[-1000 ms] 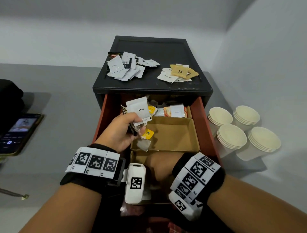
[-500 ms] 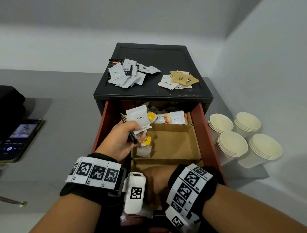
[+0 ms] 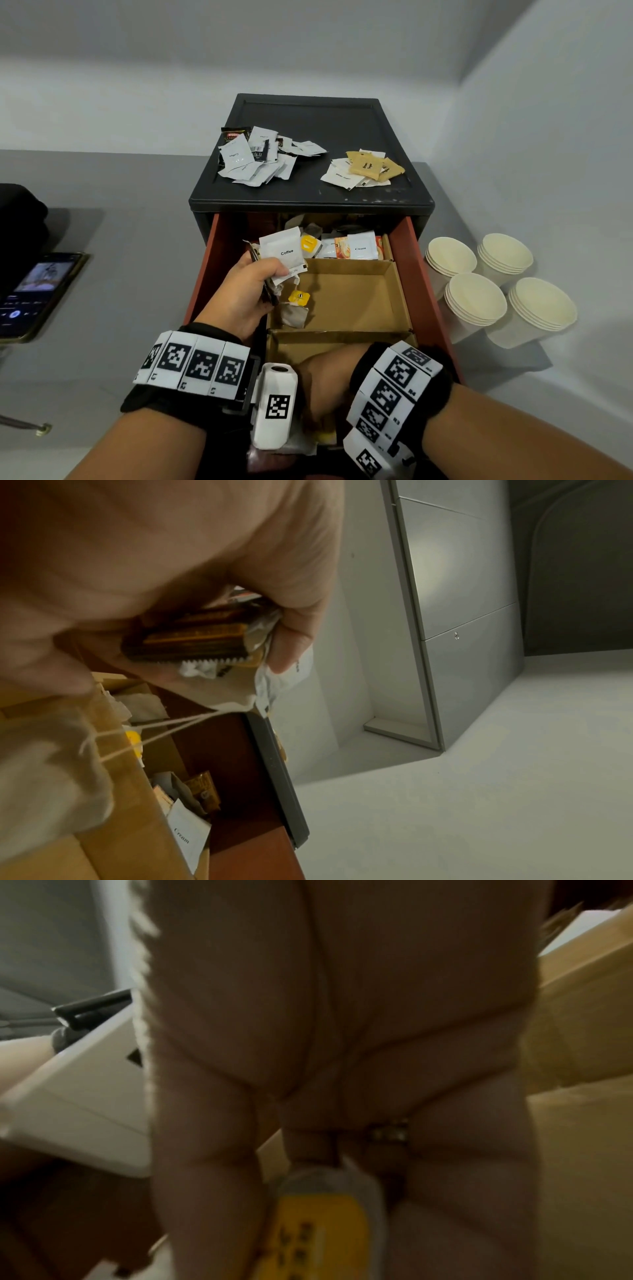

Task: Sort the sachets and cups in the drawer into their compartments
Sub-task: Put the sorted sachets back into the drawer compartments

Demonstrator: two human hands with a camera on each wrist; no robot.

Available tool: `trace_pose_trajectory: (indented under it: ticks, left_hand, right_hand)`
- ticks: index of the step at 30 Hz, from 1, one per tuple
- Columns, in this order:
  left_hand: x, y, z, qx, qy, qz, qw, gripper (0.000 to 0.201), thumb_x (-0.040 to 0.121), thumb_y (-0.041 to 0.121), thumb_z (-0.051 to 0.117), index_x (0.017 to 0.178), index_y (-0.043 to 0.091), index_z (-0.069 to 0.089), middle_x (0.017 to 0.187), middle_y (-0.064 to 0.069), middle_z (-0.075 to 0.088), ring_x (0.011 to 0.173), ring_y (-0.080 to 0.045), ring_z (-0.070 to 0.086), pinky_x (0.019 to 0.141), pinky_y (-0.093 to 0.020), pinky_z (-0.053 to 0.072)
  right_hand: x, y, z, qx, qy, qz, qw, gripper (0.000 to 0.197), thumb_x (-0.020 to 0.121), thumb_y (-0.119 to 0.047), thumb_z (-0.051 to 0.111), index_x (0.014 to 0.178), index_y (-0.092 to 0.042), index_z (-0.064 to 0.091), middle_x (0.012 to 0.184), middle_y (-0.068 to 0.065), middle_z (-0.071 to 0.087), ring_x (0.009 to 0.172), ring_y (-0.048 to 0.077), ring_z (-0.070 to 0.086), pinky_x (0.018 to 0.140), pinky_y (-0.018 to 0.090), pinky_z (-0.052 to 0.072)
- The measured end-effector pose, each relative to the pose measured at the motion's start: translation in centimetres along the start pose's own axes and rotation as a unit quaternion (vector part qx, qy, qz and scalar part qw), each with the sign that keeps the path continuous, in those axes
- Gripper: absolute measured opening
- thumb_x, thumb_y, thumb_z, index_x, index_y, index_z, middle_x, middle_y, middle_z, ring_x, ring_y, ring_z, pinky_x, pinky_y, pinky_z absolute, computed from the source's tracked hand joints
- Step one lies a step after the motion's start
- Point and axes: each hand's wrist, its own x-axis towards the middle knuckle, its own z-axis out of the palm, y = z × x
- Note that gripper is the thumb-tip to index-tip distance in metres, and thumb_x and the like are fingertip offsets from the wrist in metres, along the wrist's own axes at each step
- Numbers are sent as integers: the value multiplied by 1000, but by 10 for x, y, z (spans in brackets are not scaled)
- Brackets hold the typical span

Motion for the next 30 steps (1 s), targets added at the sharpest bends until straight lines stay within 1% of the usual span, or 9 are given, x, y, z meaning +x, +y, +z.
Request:
trace_pose_trajectory:
  ticks: [2,7,12,15,17,20,22,26,30]
  left_hand:
    - [2,-1,-2,-8,7,3,1000,44,83,-2,47,126,9,51,97,-10,65,76,-19,65,54,-25,51]
    - [2,2,-1,-32,17,11,999,37,85,1,46,121,9,53,92,-6,65,70,-13,63,51,-22,50]
    - [3,0,0,-54,43,22,997,38,87,2,48,125,9,50,96,-6,60,78,-14,58,65,-27,47]
    - [-1,2,0,-69,41,27,996,26,88,2,46,113,9,51,92,-6,58,75,-15,55,64,-25,44]
    - [-3,3,0,-72,27,18,997,15,88,3,44,98,9,53,86,-7,56,70,-15,52,62,-25,41]
    - [-5,4,2,-59,8,-16,998,14,86,3,44,87,9,56,75,-5,60,60,-12,54,55,-22,40]
    - [-7,3,4,-41,-9,-40,998,17,85,3,44,89,9,59,72,-3,63,59,-12,56,51,-20,42]
    - [-8,1,6,-13,-50,-71,996,21,85,2,43,94,9,61,72,-4,66,60,-13,56,49,-20,43]
    - [-5,0,6,-42,16,-30,999,19,85,2,44,98,9,58,77,-4,62,64,-13,53,53,-22,39]
  right_hand:
    - [-7,-1,-8,0,38,-23,999,29,90,-5,56,116,6,57,115,23,59,89,23,48,75,32,42]
    - [-31,8,-35,73,178,-30,981,21,85,-8,62,105,-13,57,83,-1,52,72,13,47,55,20,36]
    - [-36,29,-52,143,340,-4,929,22,86,-9,62,107,-3,65,78,-3,52,65,9,45,52,18,31]
    - [-28,35,-57,199,408,4,891,30,89,-15,62,118,-8,61,89,-10,52,90,14,52,63,16,36]
    - [-22,36,-58,248,436,-14,865,26,89,-14,62,114,-8,62,104,-1,61,104,21,57,81,26,45]
    - [-17,37,-60,358,454,-53,814,16,86,-4,63,98,-15,62,106,6,67,104,24,61,97,38,47]
    - [-13,38,-62,399,453,-70,794,24,85,0,63,104,-15,62,110,9,67,106,25,62,99,43,47]
    - [-1,37,-63,353,448,-57,820,42,85,-4,63,124,-19,58,114,6,65,108,22,60,93,36,51]
    - [-2,34,-60,296,484,-42,822,26,89,-12,61,110,-26,54,94,0,60,88,16,56,67,25,42]
